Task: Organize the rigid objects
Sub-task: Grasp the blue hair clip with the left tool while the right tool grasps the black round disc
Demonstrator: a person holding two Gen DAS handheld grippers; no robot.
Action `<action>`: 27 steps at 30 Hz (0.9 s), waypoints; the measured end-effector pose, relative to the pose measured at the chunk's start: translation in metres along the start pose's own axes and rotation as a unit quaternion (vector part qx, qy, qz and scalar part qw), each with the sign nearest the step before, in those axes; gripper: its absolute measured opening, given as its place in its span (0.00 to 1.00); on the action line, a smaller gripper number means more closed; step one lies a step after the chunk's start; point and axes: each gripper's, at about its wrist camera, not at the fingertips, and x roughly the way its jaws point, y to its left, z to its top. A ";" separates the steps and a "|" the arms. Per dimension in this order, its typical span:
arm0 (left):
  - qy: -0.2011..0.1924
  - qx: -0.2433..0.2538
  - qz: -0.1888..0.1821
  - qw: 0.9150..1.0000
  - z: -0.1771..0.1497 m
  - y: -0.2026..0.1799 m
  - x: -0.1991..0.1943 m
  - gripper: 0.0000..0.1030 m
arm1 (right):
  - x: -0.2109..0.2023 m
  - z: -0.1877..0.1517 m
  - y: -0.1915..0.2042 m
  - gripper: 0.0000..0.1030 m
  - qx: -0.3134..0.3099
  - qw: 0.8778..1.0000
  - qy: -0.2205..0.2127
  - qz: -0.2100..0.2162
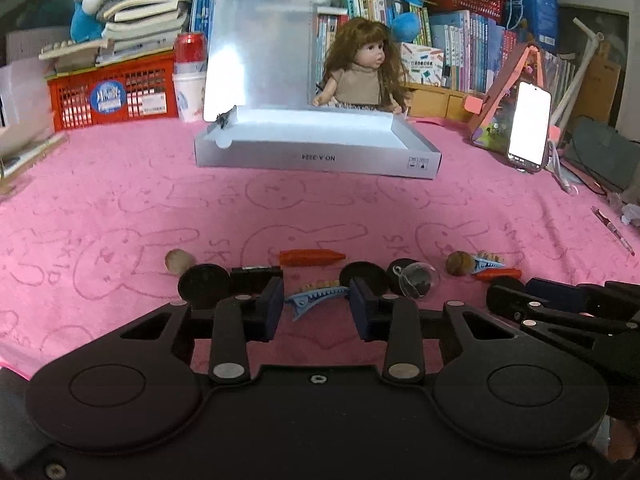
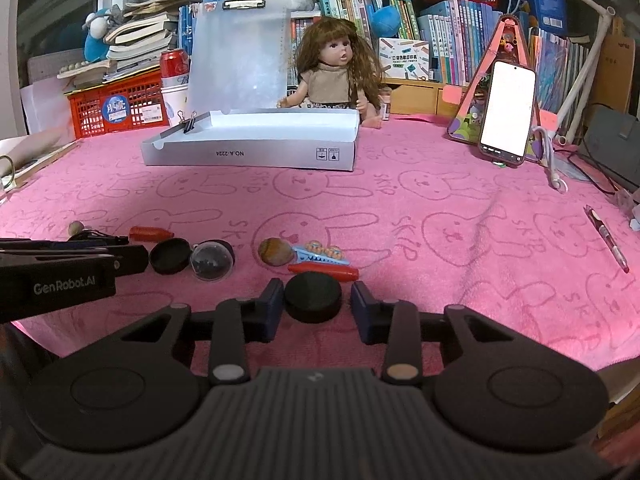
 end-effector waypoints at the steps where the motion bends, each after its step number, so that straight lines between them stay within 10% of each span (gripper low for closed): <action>1: -0.003 0.004 -0.001 1.000 0.000 0.000 -0.002 0.21 | 0.000 0.000 0.000 0.40 0.000 1.000 -0.001 0.000; 19: 0.011 0.011 0.001 1.000 0.001 0.006 0.012 0.29 | -0.001 0.001 -0.002 0.40 0.004 1.000 0.002 0.007; 27: 0.009 0.010 -0.001 1.000 0.001 0.010 0.017 0.15 | 0.000 -0.002 -0.001 0.51 0.002 1.000 -0.006 -0.006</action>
